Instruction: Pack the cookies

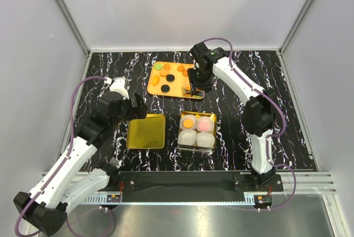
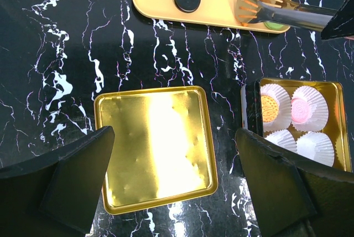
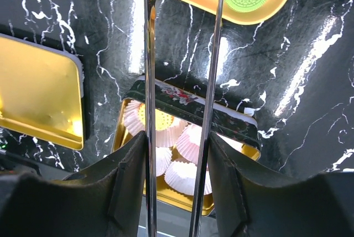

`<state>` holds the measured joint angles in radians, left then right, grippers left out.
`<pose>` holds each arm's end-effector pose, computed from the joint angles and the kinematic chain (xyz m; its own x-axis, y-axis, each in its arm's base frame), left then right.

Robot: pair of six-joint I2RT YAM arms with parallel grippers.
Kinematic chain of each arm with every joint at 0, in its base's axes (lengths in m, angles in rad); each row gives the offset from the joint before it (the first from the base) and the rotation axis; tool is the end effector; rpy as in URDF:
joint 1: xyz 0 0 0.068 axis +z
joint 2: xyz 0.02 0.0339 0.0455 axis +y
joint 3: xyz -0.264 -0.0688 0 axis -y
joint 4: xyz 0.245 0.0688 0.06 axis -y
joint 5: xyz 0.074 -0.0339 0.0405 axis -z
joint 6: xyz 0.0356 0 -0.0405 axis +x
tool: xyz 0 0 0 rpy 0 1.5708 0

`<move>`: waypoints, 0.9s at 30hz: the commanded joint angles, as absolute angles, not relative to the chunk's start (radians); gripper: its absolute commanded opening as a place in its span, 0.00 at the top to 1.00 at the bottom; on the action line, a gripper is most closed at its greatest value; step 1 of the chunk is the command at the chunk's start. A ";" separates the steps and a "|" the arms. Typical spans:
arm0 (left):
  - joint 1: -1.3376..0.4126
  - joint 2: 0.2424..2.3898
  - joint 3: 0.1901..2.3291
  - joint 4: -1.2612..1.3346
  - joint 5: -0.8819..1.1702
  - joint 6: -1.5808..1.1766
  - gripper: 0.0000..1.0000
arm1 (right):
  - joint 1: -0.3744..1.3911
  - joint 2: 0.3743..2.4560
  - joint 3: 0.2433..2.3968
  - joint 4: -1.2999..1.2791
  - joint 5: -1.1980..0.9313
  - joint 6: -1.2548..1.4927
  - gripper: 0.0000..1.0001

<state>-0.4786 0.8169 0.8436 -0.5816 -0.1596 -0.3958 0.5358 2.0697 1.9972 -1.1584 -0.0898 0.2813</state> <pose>0.1583 -0.0757 0.3150 -0.5606 -0.1380 -0.8165 0.1286 0.9596 -0.2504 0.3694 0.2230 0.2842 -0.9271 -0.2289 -0.2968 -0.2881 0.9417 0.1738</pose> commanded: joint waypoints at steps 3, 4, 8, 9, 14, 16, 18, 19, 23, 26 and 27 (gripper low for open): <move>-0.474 0.796 0.851 -0.541 -0.147 -0.394 0.01 | 0.535 2.107 2.120 -1.177 -0.149 0.290 0.48; -0.474 0.798 0.850 -0.543 -0.149 -0.394 0.01 | 0.534 2.121 2.143 -1.192 -0.150 0.290 0.48; -0.474 0.793 0.851 -0.543 -0.155 -0.396 0.01 | 0.535 2.196 2.261 -1.236 -0.147 0.287 0.49; -0.474 0.793 0.851 -0.542 -0.155 -0.396 0.01 | 0.535 2.201 2.270 -1.241 -0.149 0.285 0.49; -0.474 0.795 0.850 -0.543 -0.150 -0.396 0.01 | 0.535 2.178 2.250 -1.239 -0.120 0.284 0.48; -0.474 0.795 0.850 -0.542 -0.149 -0.396 0.01 | 0.535 2.169 2.249 -1.250 -0.109 0.279 0.49; -0.474 0.795 0.851 -0.541 -0.147 -0.396 0.01 | 0.535 2.158 2.241 -1.252 -0.107 0.278 0.49; -0.474 0.795 0.851 -0.541 -0.147 -0.396 0.01 | 0.537 2.155 2.235 -1.247 -0.107 0.276 0.49; -0.474 0.793 0.851 -0.541 -0.147 -0.396 0.01 | 0.538 2.161 2.218 -1.250 -0.098 0.276 0.49; -0.474 0.792 0.851 -0.541 -0.149 -0.396 0.01 | 0.548 2.171 2.223 -1.249 -0.091 0.276 0.49; -0.474 0.792 0.851 -0.543 -0.149 -0.396 0.01 | 0.551 2.175 2.227 -1.255 -0.086 0.276 0.49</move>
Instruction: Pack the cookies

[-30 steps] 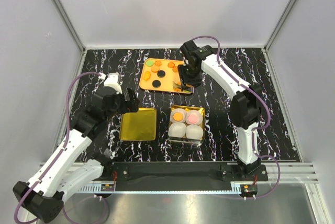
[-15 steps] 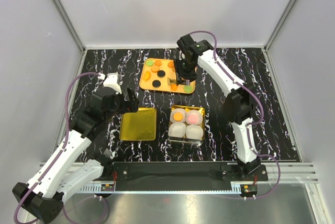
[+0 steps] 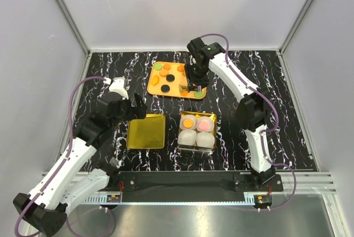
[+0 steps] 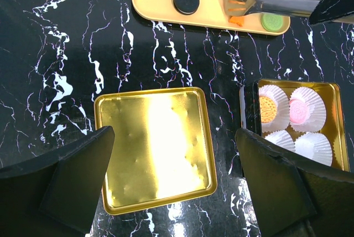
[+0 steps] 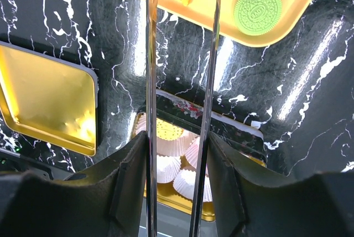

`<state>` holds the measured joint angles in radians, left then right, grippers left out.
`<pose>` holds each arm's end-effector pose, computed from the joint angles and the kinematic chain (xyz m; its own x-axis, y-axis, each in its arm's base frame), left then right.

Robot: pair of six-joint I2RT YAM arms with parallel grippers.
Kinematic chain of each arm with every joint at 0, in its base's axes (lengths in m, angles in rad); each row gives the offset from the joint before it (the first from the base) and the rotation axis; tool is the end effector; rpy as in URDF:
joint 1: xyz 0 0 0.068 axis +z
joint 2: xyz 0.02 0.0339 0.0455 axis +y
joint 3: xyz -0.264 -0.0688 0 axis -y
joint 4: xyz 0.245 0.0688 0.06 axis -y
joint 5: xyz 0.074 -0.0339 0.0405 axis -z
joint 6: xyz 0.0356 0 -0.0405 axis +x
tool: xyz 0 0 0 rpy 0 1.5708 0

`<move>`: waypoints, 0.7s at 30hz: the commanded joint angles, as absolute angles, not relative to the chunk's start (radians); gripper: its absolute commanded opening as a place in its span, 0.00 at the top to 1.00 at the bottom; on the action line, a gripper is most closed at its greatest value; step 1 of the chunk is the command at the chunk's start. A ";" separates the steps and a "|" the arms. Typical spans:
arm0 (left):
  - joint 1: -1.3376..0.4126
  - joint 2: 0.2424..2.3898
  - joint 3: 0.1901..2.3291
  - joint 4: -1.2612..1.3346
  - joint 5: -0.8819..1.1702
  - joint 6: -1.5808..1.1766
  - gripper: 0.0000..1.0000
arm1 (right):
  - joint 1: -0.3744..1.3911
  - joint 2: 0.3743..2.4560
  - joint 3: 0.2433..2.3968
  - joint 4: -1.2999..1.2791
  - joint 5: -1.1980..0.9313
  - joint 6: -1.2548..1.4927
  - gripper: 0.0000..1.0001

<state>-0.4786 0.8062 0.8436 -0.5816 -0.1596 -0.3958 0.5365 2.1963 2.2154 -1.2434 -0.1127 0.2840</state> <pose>0.1564 -0.0747 0.3166 -0.5528 -0.1420 -0.8211 0.1310 0.9583 -0.2539 0.3895 0.2363 0.2893 -0.9275 -0.2277 -0.2964 -0.2925 0.9358 0.1967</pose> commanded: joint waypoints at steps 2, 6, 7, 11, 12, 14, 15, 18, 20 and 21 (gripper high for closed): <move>-0.474 0.790 0.851 -0.543 -0.150 -0.396 0.01 | 0.555 2.189 2.247 -1.264 -0.068 0.273 0.49; -0.474 0.790 0.850 -0.543 -0.150 -0.396 0.01 | 0.566 2.206 2.264 -1.279 -0.045 0.268 0.50; -0.474 0.788 0.851 -0.543 -0.150 -0.396 0.01 | 0.566 2.207 2.269 -1.281 -0.041 0.267 0.50; -0.474 0.788 0.851 -0.543 -0.152 -0.397 0.01 | 0.577 2.215 2.278 -1.285 -0.038 0.264 0.50; -0.474 0.788 0.850 -0.543 -0.152 -0.397 0.01 | 0.578 2.218 2.283 -1.290 -0.038 0.264 0.50; -0.474 0.788 0.850 -0.543 -0.153 -0.397 0.01 | 0.584 2.229 2.298 -1.299 -0.034 0.259 0.50; -0.474 0.788 0.850 -0.542 -0.152 -0.397 0.01 | 0.587 2.232 2.301 -1.302 -0.034 0.259 0.50; -0.472 0.787 0.851 -0.543 -0.152 -0.397 0.01 | 0.594 2.243 2.309 -1.305 -0.029 0.258 0.51; -0.472 0.787 0.851 -0.543 -0.152 -0.397 0.01 | 0.595 2.247 2.310 -1.305 -0.022 0.256 0.51; -0.472 0.785 0.851 -0.543 -0.152 -0.397 0.01 | 0.595 2.247 2.310 -1.305 -0.023 0.255 0.51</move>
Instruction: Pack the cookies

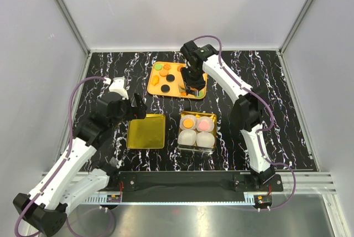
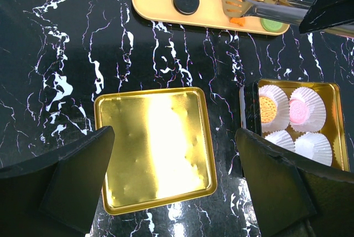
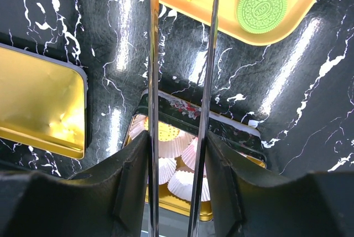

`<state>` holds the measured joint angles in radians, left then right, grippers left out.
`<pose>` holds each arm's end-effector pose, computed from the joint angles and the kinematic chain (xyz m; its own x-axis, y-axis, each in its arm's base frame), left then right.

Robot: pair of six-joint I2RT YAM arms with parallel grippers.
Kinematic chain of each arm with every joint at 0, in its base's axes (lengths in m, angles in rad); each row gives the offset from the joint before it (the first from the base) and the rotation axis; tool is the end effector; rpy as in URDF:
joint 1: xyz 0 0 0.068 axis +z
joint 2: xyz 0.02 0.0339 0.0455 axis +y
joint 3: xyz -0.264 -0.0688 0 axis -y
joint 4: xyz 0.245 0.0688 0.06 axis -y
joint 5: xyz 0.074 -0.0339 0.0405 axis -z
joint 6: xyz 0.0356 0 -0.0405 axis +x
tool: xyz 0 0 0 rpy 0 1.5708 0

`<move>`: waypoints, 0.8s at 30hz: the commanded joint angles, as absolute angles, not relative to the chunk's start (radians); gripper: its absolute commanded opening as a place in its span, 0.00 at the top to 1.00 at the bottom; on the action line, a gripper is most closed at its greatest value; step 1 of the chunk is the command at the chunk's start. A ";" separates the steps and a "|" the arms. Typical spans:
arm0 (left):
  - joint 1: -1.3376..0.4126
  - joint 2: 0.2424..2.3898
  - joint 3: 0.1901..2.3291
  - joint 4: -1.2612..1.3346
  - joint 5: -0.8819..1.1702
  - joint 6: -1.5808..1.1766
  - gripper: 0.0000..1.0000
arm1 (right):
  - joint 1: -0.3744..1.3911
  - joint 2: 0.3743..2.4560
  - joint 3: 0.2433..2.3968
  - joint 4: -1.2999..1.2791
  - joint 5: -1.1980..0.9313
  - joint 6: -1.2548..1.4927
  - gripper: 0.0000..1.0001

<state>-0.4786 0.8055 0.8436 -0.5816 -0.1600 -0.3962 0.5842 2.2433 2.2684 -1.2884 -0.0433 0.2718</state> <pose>0.1562 -0.0747 0.3167 -0.5522 -0.1427 -0.8214 0.1306 0.9583 -0.2543 0.3837 0.2556 0.2817 -0.9167 -0.2846 -0.2805 -0.3279 0.9369 0.1210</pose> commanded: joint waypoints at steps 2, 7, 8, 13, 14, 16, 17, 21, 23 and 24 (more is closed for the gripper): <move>-0.472 0.785 0.851 -0.543 -0.152 -0.397 0.01 | 0.594 2.246 2.307 -1.310 -0.023 0.247 0.52; -0.472 0.785 0.850 -0.542 -0.150 -0.397 0.01 | 0.594 2.232 2.303 -1.316 -0.015 0.241 0.54; -0.472 0.785 0.850 -0.541 -0.150 -0.397 0.01 | 0.594 2.226 2.301 -1.319 -0.017 0.239 0.54; -0.472 0.785 0.850 -0.541 -0.150 -0.397 0.01 | 0.595 2.207 2.289 -1.315 -0.021 0.242 0.53; -0.472 0.787 0.851 -0.541 -0.150 -0.397 0.01 | 0.595 2.204 2.287 -1.315 -0.023 0.241 0.53; -0.472 0.785 0.851 -0.540 -0.152 -0.397 0.01 | 0.592 2.201 2.287 -1.313 -0.021 0.242 0.53; -0.472 0.785 0.851 -0.543 -0.152 -0.397 0.01 | 0.594 2.198 2.289 -1.312 -0.018 0.239 0.52; -0.472 0.784 0.850 -0.541 -0.153 -0.397 0.01 | 0.595 2.207 2.304 -1.315 -0.020 0.239 0.50; -0.472 0.785 0.851 -0.543 -0.153 -0.397 0.01 | 0.594 2.210 2.304 -1.315 -0.025 0.238 0.51; -0.472 0.785 0.851 -0.543 -0.155 -0.397 0.01 | 0.594 2.210 2.304 -1.313 -0.026 0.238 0.51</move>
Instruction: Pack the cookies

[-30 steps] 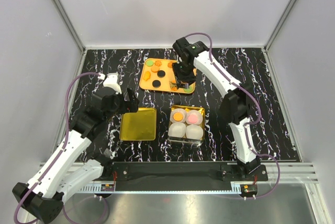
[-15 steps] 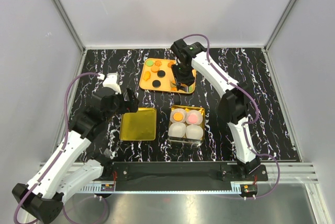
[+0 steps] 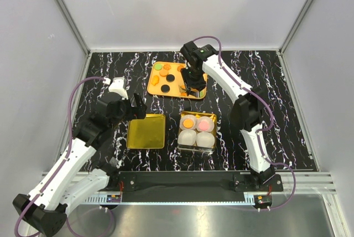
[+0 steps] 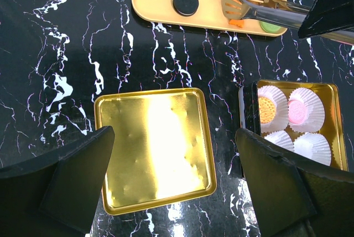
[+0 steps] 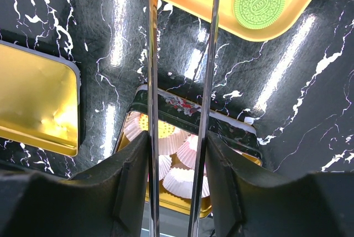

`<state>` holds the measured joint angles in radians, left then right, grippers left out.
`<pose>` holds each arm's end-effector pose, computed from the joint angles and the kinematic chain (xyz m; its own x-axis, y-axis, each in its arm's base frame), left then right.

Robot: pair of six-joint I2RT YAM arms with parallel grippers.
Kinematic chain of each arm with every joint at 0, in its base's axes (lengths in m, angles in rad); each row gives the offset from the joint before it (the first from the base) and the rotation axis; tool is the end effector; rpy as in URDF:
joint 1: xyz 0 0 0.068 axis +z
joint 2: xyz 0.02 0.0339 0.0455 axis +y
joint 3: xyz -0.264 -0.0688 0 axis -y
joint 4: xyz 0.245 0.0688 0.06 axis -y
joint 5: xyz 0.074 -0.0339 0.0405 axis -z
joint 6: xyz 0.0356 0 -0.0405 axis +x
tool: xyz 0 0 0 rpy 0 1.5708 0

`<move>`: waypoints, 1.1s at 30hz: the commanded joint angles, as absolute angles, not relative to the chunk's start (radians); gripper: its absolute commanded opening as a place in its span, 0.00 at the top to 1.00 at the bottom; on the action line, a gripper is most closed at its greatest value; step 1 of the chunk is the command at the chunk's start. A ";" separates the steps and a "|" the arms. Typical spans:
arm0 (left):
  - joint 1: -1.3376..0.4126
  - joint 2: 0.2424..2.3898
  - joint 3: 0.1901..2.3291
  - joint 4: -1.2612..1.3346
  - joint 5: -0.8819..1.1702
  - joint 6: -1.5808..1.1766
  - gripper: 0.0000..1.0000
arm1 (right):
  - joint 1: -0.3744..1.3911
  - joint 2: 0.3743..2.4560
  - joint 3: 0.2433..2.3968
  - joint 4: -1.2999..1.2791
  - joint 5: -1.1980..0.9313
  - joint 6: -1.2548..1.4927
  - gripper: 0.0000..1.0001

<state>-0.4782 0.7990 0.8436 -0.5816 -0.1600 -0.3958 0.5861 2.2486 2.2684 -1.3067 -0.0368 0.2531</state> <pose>0.1551 -0.0740 0.3177 -0.5474 -0.1450 -0.8242 0.1319 0.9576 -0.2561 0.3825 0.2555 0.2788 -0.9148 -0.3070 -0.2623 -0.3432 0.9335 0.1043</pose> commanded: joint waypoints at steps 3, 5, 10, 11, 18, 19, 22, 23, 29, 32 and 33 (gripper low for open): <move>-0.472 0.785 0.851 -0.543 -0.156 -0.397 0.01 | 0.594 2.207 2.304 -1.312 -0.028 0.235 0.52; -0.472 0.787 0.850 -0.542 -0.156 -0.397 0.01 | 0.592 2.206 2.304 -1.313 -0.026 0.230 0.53; -0.472 0.788 0.850 -0.543 -0.156 -0.399 0.01 | 0.594 2.201 2.310 -1.316 -0.026 0.224 0.58; -0.472 0.788 0.850 -0.543 -0.156 -0.399 0.01 | 0.594 2.201 2.313 -1.315 -0.023 0.225 0.59; -0.472 0.788 0.850 -0.543 -0.161 -0.399 0.01 | 0.580 2.206 2.364 -1.316 -0.014 0.232 0.63; -0.472 0.788 0.850 -0.542 -0.161 -0.399 0.01 | 0.575 2.206 2.371 -1.313 -0.015 0.233 0.64; -0.472 0.790 0.850 -0.543 -0.163 -0.399 0.01 | 0.569 2.204 2.387 -1.312 -0.014 0.233 0.63; -0.472 0.788 0.850 -0.545 -0.163 -0.399 0.01 | 0.565 2.204 2.391 -1.313 -0.011 0.236 0.63; -0.472 0.788 0.851 -0.545 -0.163 -0.399 0.01 | 0.551 2.204 2.419 -1.308 -0.006 0.239 0.64; -0.472 0.790 0.850 -0.545 -0.163 -0.399 0.01 | 0.542 2.204 2.425 -1.307 -0.006 0.241 0.64; -0.472 0.790 0.850 -0.545 -0.163 -0.399 0.01 | 0.538 2.206 2.427 -1.308 -0.006 0.241 0.64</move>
<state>-0.4778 0.7990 0.8436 -0.5816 -0.1604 -0.3962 0.5503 2.2486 2.3756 -1.3136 -0.0174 0.2401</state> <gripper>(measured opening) 0.988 0.402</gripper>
